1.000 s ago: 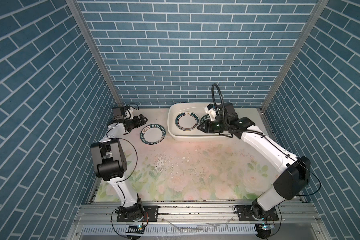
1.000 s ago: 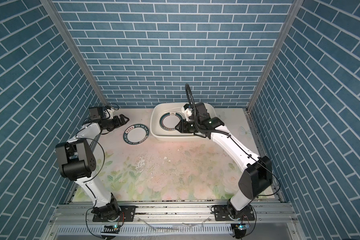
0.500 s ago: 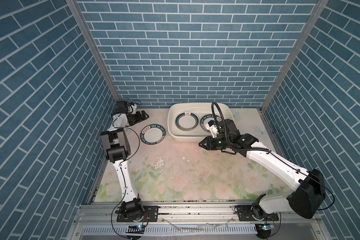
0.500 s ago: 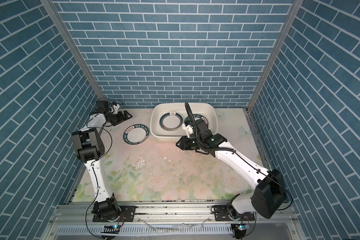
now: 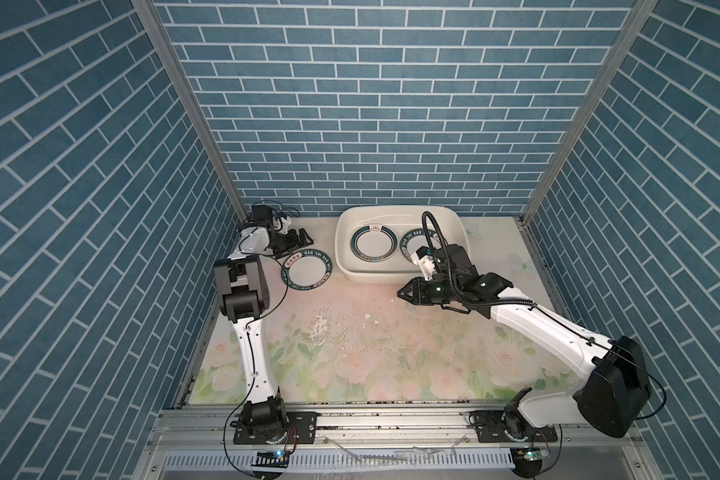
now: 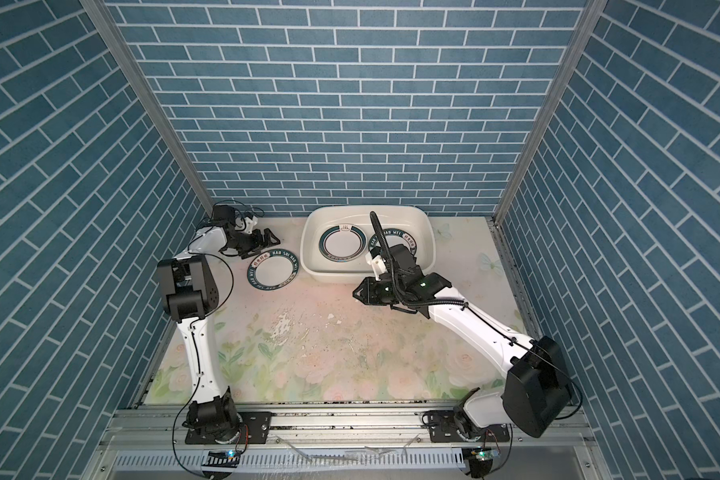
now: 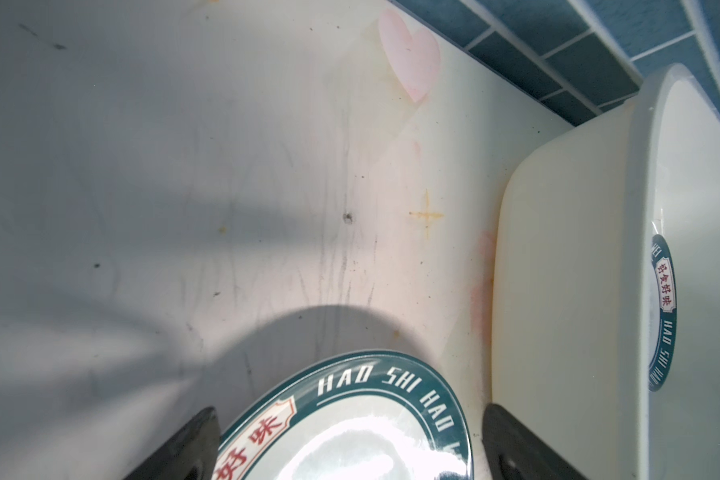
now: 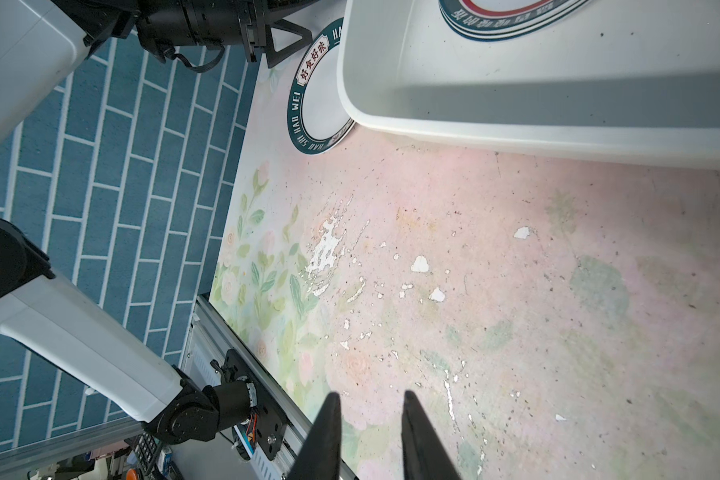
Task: Place the plates into the plastic bin on the countertop
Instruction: 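Withdraw the right gripper from the bin while the left reaches the large plate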
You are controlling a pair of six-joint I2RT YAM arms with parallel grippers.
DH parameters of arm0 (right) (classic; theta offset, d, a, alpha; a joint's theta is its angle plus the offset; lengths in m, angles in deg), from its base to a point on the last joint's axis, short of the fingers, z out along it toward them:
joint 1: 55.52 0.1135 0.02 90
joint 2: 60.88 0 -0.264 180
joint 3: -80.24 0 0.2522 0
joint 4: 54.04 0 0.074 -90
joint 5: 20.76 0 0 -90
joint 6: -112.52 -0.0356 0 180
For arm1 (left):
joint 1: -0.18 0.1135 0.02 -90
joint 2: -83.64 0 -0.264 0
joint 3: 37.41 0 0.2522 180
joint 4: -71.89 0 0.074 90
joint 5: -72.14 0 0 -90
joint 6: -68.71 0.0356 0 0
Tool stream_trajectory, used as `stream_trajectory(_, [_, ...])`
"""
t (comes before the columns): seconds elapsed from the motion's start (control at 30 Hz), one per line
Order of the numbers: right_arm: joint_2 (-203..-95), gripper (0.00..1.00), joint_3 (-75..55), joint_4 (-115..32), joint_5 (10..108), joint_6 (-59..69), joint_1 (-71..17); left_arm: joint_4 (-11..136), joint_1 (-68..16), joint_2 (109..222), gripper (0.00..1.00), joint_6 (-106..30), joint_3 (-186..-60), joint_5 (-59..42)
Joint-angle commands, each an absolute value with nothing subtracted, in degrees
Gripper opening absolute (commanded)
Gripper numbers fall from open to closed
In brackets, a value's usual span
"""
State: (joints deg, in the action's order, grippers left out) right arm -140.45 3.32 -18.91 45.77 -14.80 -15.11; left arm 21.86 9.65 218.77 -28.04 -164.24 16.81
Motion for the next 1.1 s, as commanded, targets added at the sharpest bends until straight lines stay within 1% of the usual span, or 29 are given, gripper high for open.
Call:
stream_trajectory(0.0, [-140.25,0.27,4.07,-20.39,46.64,-16.17,-14.88,19.49,9.49,218.98,1.0,-25.96,-165.14,16.37])
stream_trajectory(0.2, [-140.65,0.27,4.63,-20.87,46.44,-15.97,-14.91,15.61,9.53,220.16,0.99,-23.19,-169.1,15.27])
stream_trajectory(0.4, [-140.42,0.27,5.88,-21.86,46.42,-16.41,-14.94,16.7,9.52,220.59,1.0,-22.75,-168.23,15.28])
stream_trajectory(0.77, [-141.1,0.27,5.7,-22.29,46.37,-16.5,-14.92,13.65,9.54,221.79,1.0,-22.26,-168.22,16.35])
stream_trajectory(0.93, [-141.74,0.27,5.61,-23.33,46.32,-16.89,-14.85,13.12,9.47,220.93,1.0,-21.45,-165.9,18.39])
stream_trajectory(1.07, [-142.13,0.27,6.07,-24.37,45.99,-17.6,-14.91,14.24,9.22,218.31,1.0,-20.04,-161.34,19.5])
